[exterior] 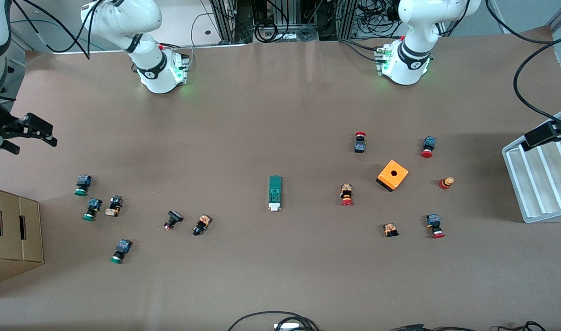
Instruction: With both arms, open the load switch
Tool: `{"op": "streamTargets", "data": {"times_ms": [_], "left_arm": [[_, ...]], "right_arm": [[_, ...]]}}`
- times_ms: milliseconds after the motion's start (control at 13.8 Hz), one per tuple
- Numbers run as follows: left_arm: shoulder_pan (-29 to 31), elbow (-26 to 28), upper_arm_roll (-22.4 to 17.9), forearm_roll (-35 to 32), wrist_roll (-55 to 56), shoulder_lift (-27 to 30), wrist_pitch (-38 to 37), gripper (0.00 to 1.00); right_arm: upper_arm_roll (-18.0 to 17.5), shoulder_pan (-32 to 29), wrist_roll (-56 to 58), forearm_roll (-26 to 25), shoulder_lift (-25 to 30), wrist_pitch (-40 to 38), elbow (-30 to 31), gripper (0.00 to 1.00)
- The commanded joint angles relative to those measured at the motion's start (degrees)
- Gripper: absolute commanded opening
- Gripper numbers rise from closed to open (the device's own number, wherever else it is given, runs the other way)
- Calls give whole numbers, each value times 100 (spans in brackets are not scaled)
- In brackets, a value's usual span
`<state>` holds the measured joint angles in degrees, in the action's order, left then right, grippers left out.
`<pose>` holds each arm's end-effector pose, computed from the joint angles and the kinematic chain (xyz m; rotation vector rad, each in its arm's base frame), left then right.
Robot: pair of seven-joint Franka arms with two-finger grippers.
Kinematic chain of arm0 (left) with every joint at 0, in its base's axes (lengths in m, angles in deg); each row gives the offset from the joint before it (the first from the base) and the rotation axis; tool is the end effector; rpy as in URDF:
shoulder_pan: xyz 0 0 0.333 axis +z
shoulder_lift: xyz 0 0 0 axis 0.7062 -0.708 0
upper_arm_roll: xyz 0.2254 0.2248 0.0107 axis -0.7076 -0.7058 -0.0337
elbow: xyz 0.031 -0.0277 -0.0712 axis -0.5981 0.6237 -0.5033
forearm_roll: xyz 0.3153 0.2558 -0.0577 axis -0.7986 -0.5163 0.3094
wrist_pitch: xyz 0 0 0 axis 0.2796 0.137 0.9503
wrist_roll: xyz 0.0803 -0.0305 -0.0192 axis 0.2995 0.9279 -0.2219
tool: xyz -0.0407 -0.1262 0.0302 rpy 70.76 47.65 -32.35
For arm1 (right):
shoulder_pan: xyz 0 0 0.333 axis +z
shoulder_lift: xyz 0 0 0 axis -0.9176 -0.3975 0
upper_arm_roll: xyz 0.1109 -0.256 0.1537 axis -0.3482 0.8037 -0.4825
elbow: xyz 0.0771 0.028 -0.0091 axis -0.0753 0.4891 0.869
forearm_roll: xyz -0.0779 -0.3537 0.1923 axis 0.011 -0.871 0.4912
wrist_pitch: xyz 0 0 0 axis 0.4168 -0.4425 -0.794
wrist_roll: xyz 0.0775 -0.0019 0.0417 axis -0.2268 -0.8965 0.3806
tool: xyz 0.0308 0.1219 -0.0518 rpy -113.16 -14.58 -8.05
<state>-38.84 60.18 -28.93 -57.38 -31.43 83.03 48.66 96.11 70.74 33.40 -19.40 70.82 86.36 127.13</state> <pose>0.5911 0.0535 0.5981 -3.1069 -0.2652 0.0454 0.5272 -0.0902 0.5569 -3.0916 -0.2479 -0.1143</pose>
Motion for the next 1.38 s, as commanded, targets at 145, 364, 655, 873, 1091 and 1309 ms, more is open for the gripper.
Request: {"op": "streamTargets", "data": {"times_ms": [145, 364, 655, 873, 1091, 1309], "left_arm": [[-38, -77, -34, -15, 9, 3, -116, 100], [-38, -77, -34, -15, 27, -6, -116, 100], [-55, -138, -16, 20, 36, -6, -72, 100], [-73, -419, 168, 55, 27, 3, -72, 100], [-82, -490, 282, 82, 1, 2, -46, 100], [-90, -499, 475, 82, -87, 11, 85, 100]], "right_arm": [[13, 41, 195, -145, -9, -148, -133, 100], [13, 41, 186, -145, -18, -122, -133, 100], [13, 41, 195, -145, -18, -174, -124, 100], [13, 41, 212, -145, -18, -183, -124, 100], [13, 41, 195, -145, -18, -201, -80, 100], [22, 33, 212, -145, -27, -227, -80, 100]]}}
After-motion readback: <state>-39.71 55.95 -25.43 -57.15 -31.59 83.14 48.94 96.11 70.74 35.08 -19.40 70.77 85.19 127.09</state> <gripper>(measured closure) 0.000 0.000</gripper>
